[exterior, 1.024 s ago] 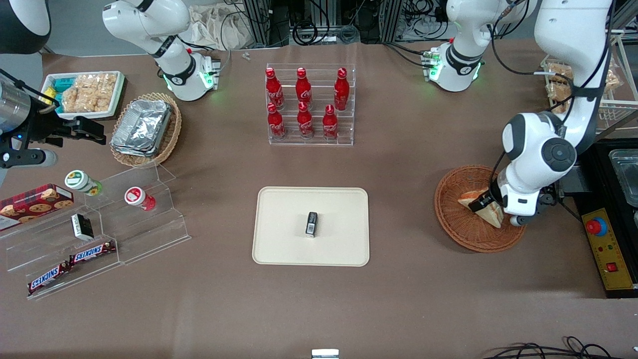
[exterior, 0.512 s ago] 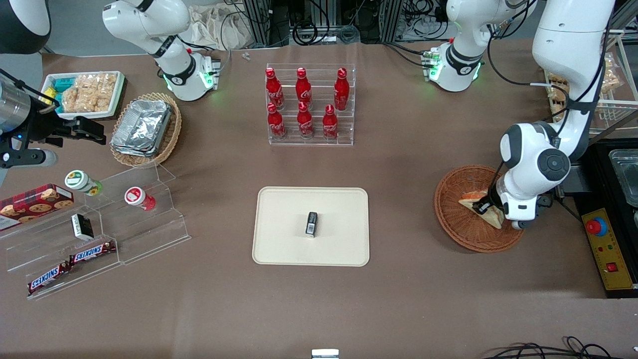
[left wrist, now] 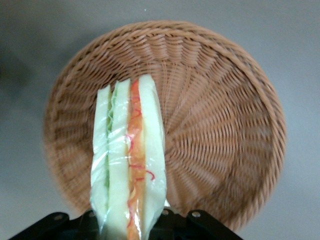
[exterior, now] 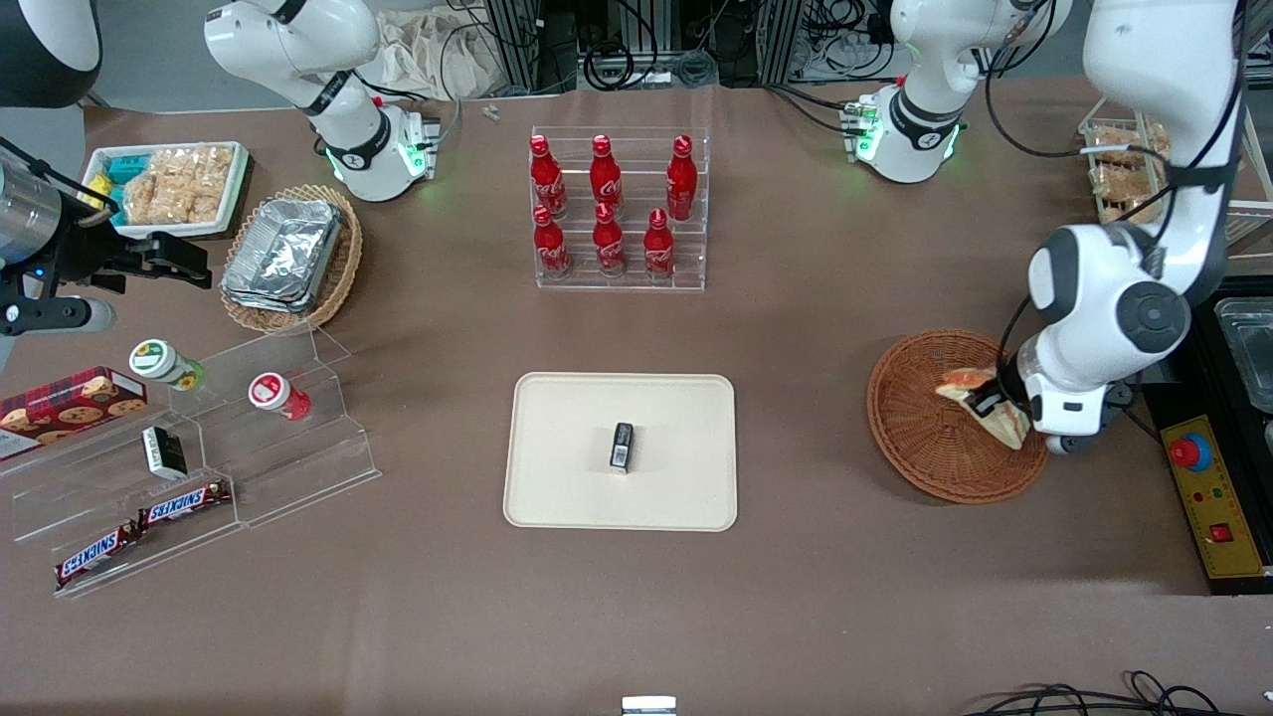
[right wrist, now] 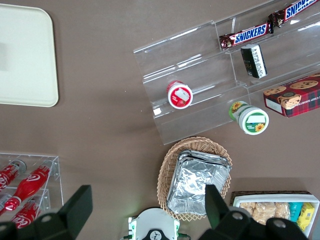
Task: Place sandwich from basket to tray
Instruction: 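Lift the sandwich and carry it toward the cream tray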
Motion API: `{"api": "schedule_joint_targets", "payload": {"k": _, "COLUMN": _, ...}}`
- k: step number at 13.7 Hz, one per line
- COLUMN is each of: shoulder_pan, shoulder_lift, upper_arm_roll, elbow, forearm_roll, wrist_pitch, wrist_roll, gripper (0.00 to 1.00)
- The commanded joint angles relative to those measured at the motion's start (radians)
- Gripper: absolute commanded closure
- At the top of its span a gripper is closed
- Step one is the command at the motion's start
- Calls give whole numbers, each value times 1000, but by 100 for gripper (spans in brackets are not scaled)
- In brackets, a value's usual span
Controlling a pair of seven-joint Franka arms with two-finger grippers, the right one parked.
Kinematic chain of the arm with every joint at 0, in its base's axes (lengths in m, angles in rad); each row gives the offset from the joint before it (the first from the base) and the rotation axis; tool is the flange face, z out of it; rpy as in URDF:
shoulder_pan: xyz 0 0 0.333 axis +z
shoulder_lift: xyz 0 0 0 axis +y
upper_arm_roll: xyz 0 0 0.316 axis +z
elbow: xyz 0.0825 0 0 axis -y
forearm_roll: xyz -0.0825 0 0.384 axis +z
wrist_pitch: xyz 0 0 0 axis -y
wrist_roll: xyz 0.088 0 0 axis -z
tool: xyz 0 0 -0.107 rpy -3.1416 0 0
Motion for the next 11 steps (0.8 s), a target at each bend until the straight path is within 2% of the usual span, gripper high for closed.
{"api": "schedule_joint_targets", "payload": {"k": 1, "shoulder_pan": -9, "shoulder_lift": -20, "upper_arm_roll": -64, "elbow": 115, "forearm_roll": 12, "wrist_pitch": -183, "wrist_roll": 59, "gripper": 100}}
{"api": "schedule_joint_targets", "payload": {"k": 2, "shoulder_pan": -9, "shoulder_lift": -19, "upper_arm_roll": -98, "elbow": 144, "forearm_roll": 11, "wrist_pitch": -215, "wrist_roll": 74, "gripper": 100}}
{"api": "schedule_joint_targets", "payload": {"k": 5, "shoulder_pan": -9, "shoulder_lift": -5, "upper_arm_roll": -233, "elbow": 180, "forearm_roll": -9, "wrist_pitch": -217, "wrist_roll": 458, "gripper": 100}}
{"api": "schedule_joint_targets", "payload": {"k": 6, "shoulder_pan": -10, "shoulder_lift": 19, "upper_arm_roll": -273, "elbow": 209, "forearm_roll": -47, "wrist_pitch": -213, "wrist_roll": 495, "gripper": 100}}
{"api": "schedule_joint_targets", "payload": {"k": 7, "shoulder_pan": -18, "shoulder_lift": 45, "upper_arm_roll": -317, "elbow": 241, "forearm_roll": -89, "wrist_pitch": -211, "wrist_roll": 463, "gripper": 100}}
{"api": "schedule_joint_targets", "payload": {"k": 9, "shoulder_pan": -93, "shoulder_lift": 99, "upper_arm_roll": -347, "elbow": 292, "forearm_roll": -81, "wrist_pitch": -181, "wrist_roll": 324, "gripper": 100}}
{"api": "schedule_joint_targets", "payload": {"k": 11, "shoulder_pan": -186, "shoulder_lift": 153, "upper_arm_roll": -347, "elbow": 300, "forearm_roll": -14, "wrist_pitch": -92, "wrist_roll": 204, "gripper": 100}}
